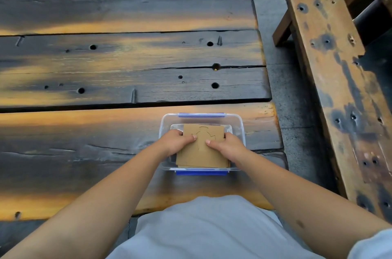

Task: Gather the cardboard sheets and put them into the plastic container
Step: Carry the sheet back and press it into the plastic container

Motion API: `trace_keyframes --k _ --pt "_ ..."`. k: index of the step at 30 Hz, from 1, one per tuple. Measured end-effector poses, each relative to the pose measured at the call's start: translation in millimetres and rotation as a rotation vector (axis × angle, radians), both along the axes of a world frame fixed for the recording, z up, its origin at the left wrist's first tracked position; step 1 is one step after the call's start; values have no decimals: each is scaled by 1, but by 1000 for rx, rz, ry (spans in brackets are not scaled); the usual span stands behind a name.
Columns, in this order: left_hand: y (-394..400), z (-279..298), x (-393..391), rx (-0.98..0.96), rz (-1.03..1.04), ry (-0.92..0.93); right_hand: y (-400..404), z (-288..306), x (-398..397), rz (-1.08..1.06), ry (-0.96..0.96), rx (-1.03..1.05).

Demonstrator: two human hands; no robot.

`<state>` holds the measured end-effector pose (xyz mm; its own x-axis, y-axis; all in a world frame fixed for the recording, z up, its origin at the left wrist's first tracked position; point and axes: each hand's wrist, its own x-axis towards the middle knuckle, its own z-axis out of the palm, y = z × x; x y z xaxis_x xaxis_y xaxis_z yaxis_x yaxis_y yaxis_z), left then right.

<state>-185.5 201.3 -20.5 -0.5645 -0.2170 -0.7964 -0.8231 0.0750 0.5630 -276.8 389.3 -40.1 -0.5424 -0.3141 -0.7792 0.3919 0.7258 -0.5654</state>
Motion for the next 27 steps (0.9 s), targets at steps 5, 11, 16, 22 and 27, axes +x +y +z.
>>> trace_keyframes --k 5,11,16,22,27 --pt "-4 4 -4 70 18 -61 -3 4 -4 27 25 53" --pt "-4 6 -6 101 22 -73 -4 8 -4 76 10 82" --pt "-5 1 -8 54 21 -88 -4 11 -6 95 12 124" --pt "-4 0 -9 5 -43 -136 -10 13 -6 58 -30 139" --pt "-1 1 -7 45 -46 -123 -12 15 -10 4 -122 168"
